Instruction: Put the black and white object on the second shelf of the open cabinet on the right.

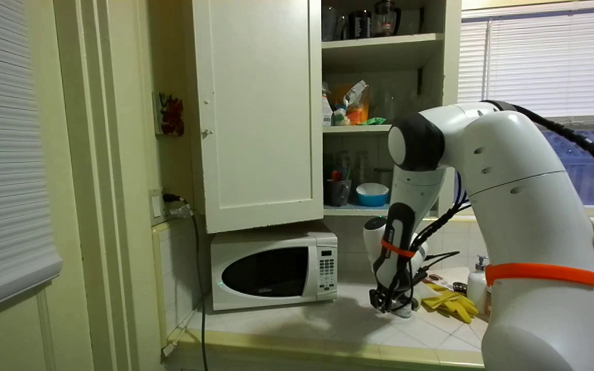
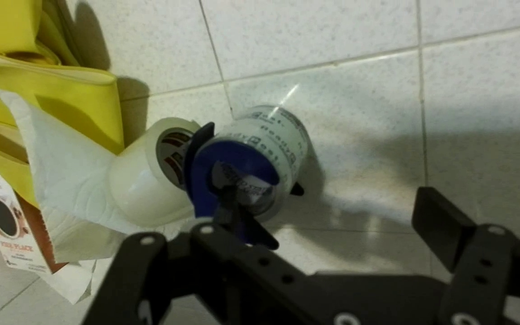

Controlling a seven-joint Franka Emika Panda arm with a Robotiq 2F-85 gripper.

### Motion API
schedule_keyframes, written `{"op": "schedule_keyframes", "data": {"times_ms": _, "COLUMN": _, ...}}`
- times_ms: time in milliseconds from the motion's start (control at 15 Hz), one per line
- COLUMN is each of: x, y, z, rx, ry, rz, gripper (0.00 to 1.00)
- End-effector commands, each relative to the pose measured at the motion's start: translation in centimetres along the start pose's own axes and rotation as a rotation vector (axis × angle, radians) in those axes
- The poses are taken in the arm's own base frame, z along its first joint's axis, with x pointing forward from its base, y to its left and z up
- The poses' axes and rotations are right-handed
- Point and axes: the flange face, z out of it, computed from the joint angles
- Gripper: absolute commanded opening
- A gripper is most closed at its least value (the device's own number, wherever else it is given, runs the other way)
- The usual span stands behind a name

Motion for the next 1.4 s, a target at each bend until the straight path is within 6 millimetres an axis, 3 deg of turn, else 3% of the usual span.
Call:
{"op": "schedule_keyframes", "data": {"times_ms": 0, "x": -0.8, "y": -0.6, "z": 0.0, "rx": 0.038, "ry": -0.001, "rz": -0.018, "gripper": 0.95}}
{"op": "schedule_keyframes", "data": {"times_ms": 67, "x": -0.9, "y": -0.8, "z": 0.2, "rx": 0.045, "ry": -0.006, "rz": -0.021, "gripper": 0.93}}
{"op": "schedule_keyframes", "data": {"times_ms": 800, "x": -0.6, "y": 0.5, "z": 0.6, "rx": 0.06, "ry": -0.037, "rz": 0.001, "gripper": 0.05}}
{"op": "schedule_keyframes", "data": {"times_ms": 933, "x": -0.6, "y": 1.1, "z": 0.5, "rx": 0.051, "ry": -0.038, "rz": 0.013, "gripper": 0.0}}
{"op": "schedule_keyframes", "data": {"times_ms": 1133, "x": -0.9, "y": 1.7, "z": 0.0, "rx": 0.051, "ry": -0.036, "rz": 0.022, "gripper": 0.04}}
{"op": "schedule_keyframes", "data": {"times_ms": 1333, "x": -1.5, "y": 2.3, "z": -3.1, "rx": 0.091, "ry": 0.043, "rz": 0.013, "gripper": 0.04}}
